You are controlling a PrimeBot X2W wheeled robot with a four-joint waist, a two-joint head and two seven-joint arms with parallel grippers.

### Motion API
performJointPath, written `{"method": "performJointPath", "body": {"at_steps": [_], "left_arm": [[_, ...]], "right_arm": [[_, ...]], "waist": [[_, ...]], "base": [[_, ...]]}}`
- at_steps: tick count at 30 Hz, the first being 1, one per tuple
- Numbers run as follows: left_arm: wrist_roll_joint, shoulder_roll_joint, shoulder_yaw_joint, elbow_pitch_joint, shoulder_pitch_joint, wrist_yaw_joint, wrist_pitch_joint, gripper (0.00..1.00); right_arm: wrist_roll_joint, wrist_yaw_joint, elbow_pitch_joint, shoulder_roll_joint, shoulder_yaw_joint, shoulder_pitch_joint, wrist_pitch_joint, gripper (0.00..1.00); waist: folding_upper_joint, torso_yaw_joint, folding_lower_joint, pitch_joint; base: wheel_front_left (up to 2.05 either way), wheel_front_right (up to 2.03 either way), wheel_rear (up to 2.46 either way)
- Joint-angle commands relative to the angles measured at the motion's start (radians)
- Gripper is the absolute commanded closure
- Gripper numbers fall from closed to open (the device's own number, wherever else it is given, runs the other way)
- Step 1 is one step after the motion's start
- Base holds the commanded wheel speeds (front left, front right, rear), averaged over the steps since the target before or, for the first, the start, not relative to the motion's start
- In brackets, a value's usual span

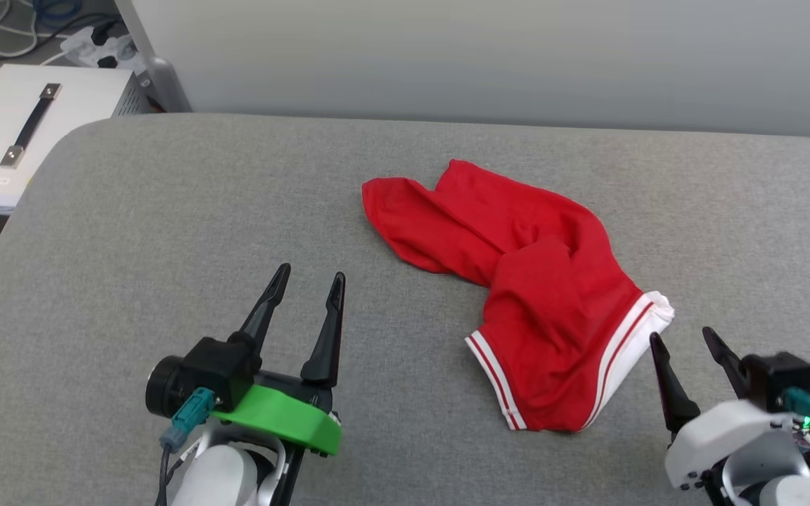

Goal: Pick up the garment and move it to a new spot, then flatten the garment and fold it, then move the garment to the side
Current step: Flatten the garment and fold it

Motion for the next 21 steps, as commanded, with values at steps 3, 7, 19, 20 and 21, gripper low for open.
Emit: {"method": "performJointPath", "body": {"at_steps": [3,7,19,20,21], "left_arm": [[0.006,-0.01,0.002,0.005,-0.013,-0.008,-0.006,0.0],[0.004,-0.017,-0.001,0.015,-0.025,-0.01,-0.006,0.0],[-0.003,-0.028,-0.028,0.016,-0.066,-0.01,-0.006,0.0],[-0.003,-0.028,-0.028,0.016,-0.068,-0.01,-0.006,0.0],[-0.003,-0.029,-0.027,0.016,-0.07,-0.01,-0.006,0.0]], "right_arm": [[0.064,-0.001,0.004,-0.048,0.023,-0.05,0.207,0.0],[0.154,-0.001,0.002,-0.088,0.02,-0.087,0.503,0.0],[0.162,-0.001,0.019,-0.124,-0.047,-0.188,0.853,0.0],[0.155,-0.001,0.026,-0.125,-0.048,-0.19,0.863,0.0],[0.148,-0.001,0.033,-0.124,-0.047,-0.191,0.87,0.0]], "waist": [[0.0,0.027,0.0,0.037],[0.0,0.055,0.0,0.063],[0.0,0.159,0.0,0.14],[0.0,0.166,0.0,0.145],[0.0,0.171,0.0,0.15]], "base": [[0.0,0.0,0.0],[0.0,0.0,0.0],[0.0,0.0,0.0],[0.0,0.0,0.0],[0.0,0.0,0.0]]}}
